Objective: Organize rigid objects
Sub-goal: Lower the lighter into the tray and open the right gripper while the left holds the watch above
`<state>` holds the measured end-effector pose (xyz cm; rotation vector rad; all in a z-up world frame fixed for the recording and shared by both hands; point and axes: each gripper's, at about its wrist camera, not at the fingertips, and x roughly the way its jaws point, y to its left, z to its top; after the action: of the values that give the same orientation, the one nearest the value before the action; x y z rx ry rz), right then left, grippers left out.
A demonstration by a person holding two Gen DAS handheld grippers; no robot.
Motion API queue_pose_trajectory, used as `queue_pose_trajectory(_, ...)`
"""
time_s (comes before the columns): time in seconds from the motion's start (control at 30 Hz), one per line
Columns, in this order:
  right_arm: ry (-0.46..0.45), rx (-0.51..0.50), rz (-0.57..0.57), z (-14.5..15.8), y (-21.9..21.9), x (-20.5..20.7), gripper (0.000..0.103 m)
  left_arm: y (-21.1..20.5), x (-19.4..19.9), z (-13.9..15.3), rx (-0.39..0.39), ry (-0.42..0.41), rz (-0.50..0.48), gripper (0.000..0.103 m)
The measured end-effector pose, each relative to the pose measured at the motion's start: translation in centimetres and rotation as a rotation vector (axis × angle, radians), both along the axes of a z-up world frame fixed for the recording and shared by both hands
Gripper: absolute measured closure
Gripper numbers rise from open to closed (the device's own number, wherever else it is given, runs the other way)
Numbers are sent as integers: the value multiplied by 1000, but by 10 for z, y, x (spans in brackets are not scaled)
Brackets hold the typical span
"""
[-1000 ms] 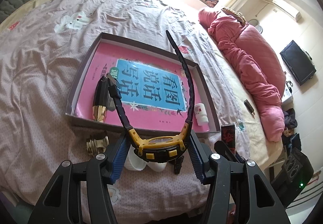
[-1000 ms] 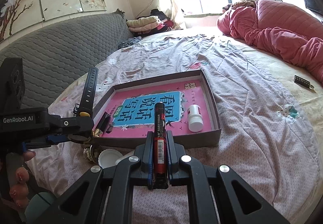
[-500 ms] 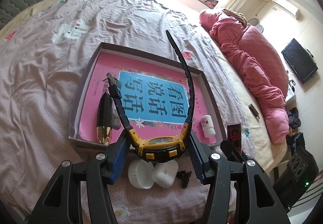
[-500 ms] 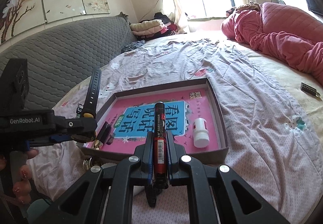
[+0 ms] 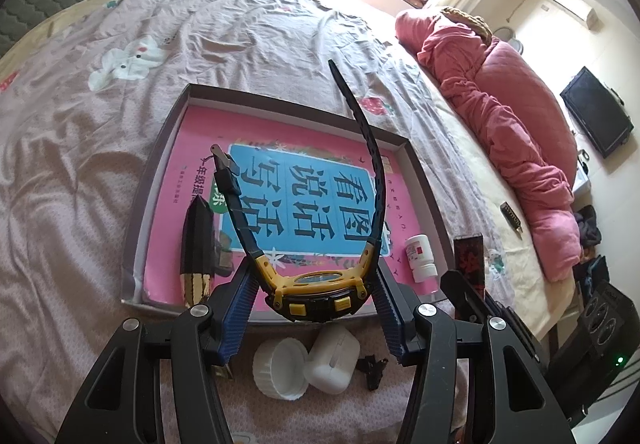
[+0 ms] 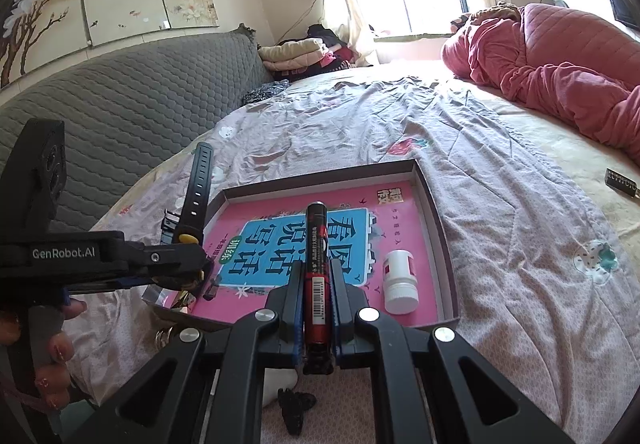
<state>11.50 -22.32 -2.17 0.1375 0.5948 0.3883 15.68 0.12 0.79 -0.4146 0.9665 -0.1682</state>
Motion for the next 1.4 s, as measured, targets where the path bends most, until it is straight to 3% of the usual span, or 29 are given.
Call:
queue_pose_trajectory(0.83, 14, 18, 4, -6, 4, 36, 92, -25, 29, -31, 98, 99, -69, 45)
queue_pose_trajectory(1.4, 145, 0, 33, -27, 8, 57, 92, -35, 36, -43, 163, 152, -82, 45)
